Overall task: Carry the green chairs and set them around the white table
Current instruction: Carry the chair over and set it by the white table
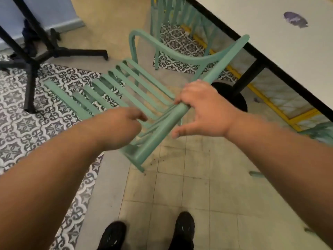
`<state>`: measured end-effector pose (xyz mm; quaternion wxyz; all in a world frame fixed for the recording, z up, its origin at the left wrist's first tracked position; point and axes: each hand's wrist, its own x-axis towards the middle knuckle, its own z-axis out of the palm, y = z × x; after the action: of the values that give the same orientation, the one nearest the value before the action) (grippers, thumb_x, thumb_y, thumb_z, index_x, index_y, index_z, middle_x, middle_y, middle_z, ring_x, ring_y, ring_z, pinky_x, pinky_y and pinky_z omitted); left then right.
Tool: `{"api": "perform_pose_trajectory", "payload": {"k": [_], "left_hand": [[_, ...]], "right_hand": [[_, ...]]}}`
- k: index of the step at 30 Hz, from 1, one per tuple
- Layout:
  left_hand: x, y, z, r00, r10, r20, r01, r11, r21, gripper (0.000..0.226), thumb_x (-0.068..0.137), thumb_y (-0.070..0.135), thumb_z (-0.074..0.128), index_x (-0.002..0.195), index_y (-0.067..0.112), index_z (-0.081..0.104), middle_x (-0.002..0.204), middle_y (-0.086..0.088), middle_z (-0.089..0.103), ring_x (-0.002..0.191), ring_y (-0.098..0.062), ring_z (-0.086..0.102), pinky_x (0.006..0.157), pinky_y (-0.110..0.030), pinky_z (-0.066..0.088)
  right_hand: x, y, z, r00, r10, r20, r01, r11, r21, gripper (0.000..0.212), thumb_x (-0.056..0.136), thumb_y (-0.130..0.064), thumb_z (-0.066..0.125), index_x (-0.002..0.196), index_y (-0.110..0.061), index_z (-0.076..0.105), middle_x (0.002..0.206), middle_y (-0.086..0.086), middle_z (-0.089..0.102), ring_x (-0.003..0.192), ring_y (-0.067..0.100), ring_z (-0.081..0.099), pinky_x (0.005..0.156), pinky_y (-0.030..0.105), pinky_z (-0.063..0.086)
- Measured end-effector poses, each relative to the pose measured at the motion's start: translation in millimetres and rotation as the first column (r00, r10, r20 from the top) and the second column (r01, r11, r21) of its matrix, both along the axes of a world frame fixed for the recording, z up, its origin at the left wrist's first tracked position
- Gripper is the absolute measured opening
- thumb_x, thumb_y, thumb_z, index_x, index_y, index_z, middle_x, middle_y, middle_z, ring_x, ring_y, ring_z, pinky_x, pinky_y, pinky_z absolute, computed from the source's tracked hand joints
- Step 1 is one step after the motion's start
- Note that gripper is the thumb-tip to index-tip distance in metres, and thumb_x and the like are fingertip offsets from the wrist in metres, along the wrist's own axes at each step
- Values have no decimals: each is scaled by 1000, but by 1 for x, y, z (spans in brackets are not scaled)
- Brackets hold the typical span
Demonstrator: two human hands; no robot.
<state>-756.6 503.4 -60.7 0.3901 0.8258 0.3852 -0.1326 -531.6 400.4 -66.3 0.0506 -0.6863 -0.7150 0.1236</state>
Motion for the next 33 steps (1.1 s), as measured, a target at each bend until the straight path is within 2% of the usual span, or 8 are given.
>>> {"api": "perform_pose_trajectory", "payload": {"k": [2, 5, 7, 11, 14, 20, 29, 33], "left_hand": [[17, -24, 17, 985, 106, 137, -103, 994, -29, 32, 100, 33, 45, 130, 37, 57, 115, 9, 63, 104, -16, 59, 86, -35, 46], [42, -61, 13, 994, 49, 100, -60, 992, 115, 28, 96, 47, 49, 120, 33, 50, 84, 6, 61, 75, -16, 61, 63, -33, 47], [50, -66, -1, 997, 50, 51, -61, 963, 264, 23, 97, 41, 53, 115, 29, 46, 78, 5, 58, 67, -16, 58, 57, -32, 46], [54, -63, -9, 999, 42, -22, -32, 935, 353, 22, 96, 13, 52, 111, 25, 41, 72, 1, 57, 57, -17, 56, 47, -30, 43], [52, -63, -8, 999, 36, -10, -30, 935, 353, 27, 94, 11, 51, 112, 27, 39, 72, 1, 57, 56, -18, 57, 46, -30, 42], [50, -61, -9, 1000, 19, -15, -12, 938, 348, 31, 94, 13, 49, 121, 26, 40, 75, -1, 57, 61, -21, 58, 53, -34, 49], [41, -62, -8, 999, -33, 9, 27, 925, 380, 16, 95, 15, 48, 104, 26, 40, 72, 1, 56, 57, -18, 57, 49, -31, 43], [31, -59, -4, 996, -90, 22, 74, 915, 396, 16, 96, 20, 49, 107, 29, 43, 71, 5, 56, 57, -14, 56, 47, -29, 40]], "right_hand": [[28, 7, -2, 999, 8, 49, -9, 1000, 22, 99, 59, -105, 39, 113, -26, 67, 103, -6, 59, 109, 20, 52, 114, 49, 32], [64, 22, 3, 995, -12, 102, 14, 1000, -12, 103, 58, -106, 34, 108, -23, 69, 100, -1, 60, 106, 25, 54, 113, 49, 32], [79, 31, 10, 989, -51, 136, 61, 996, -69, 112, 52, -109, 28, 107, -21, 69, 99, 2, 59, 103, 27, 53, 110, 48, 35], [100, 48, 25, 957, -113, 266, 174, 961, -217, 123, 35, -114, 27, 104, -21, 69, 102, 7, 61, 102, 30, 54, 96, 49, 47], [106, 55, 33, 945, -154, 290, 231, 940, -253, 118, 24, -114, 31, 92, -24, 66, 93, 3, 60, 91, 28, 57, 84, 46, 53], [104, 54, 27, 944, -163, 288, 228, 951, -210, 120, 18, -114, 29, 85, -21, 64, 86, 4, 62, 85, 28, 58, 80, 44, 54], [96, 34, 24, 940, -173, 294, 229, 959, -168, 113, 26, -115, 26, 75, -19, 59, 79, 4, 59, 78, 26, 55, 77, 43, 52], [89, 18, 21, 928, -199, 316, 246, 962, -118, 109, 30, -115, 22, 73, -21, 58, 77, 1, 58, 77, 25, 53, 74, 41, 48]]}}
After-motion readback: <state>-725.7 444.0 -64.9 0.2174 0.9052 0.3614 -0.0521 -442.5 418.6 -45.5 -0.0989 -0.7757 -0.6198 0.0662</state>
